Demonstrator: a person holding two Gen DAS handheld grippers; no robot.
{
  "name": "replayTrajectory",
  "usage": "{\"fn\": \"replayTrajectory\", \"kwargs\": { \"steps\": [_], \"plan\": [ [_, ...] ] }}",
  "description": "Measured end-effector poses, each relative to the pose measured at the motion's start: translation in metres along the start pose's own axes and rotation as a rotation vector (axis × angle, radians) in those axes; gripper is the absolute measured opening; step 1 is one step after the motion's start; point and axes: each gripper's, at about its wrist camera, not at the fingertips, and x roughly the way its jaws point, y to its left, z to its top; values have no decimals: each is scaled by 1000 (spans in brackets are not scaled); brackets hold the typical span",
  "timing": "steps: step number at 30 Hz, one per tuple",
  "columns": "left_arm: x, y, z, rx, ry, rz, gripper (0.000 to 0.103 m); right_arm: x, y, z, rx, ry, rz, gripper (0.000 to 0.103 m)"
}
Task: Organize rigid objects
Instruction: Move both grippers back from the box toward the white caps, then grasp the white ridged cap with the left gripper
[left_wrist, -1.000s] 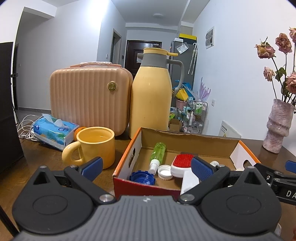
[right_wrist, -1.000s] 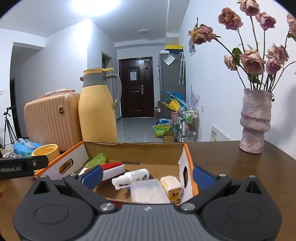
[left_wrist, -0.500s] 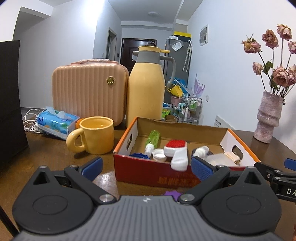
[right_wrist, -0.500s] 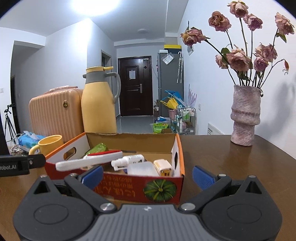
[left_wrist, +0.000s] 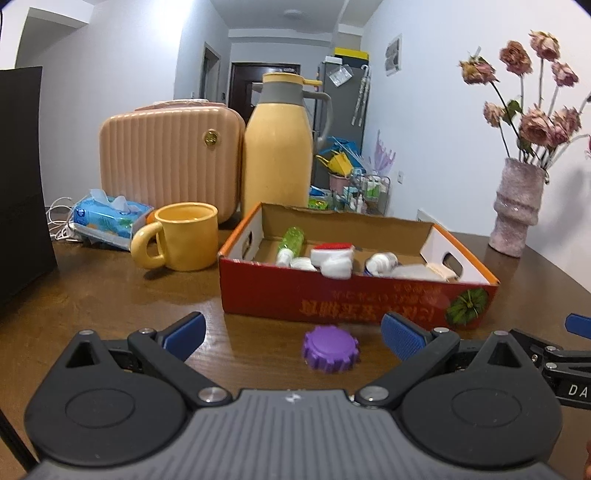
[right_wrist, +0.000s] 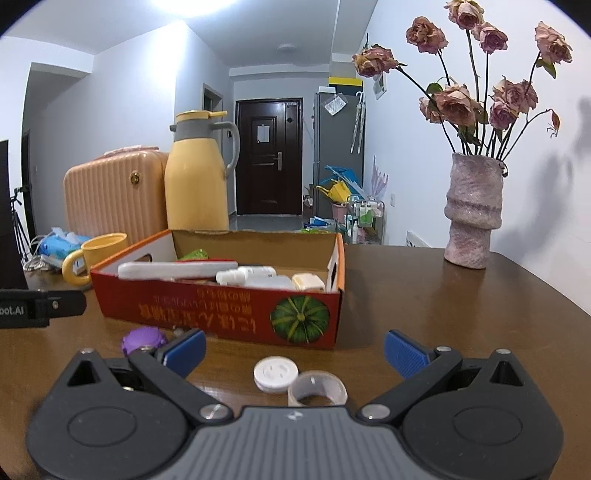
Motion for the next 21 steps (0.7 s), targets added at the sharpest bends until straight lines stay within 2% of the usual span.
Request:
{"fn": "replayTrajectory", "kwargs": {
  "steps": [11,21],
  "plan": [
    [-10,-11,-33,53,88,-38,103,-18,-10,-24,-5,50,-15,103],
    [-8,-17,-41,76,127,-50,103,-19,-15,-30,27,68,-31,103]
  ]
}}
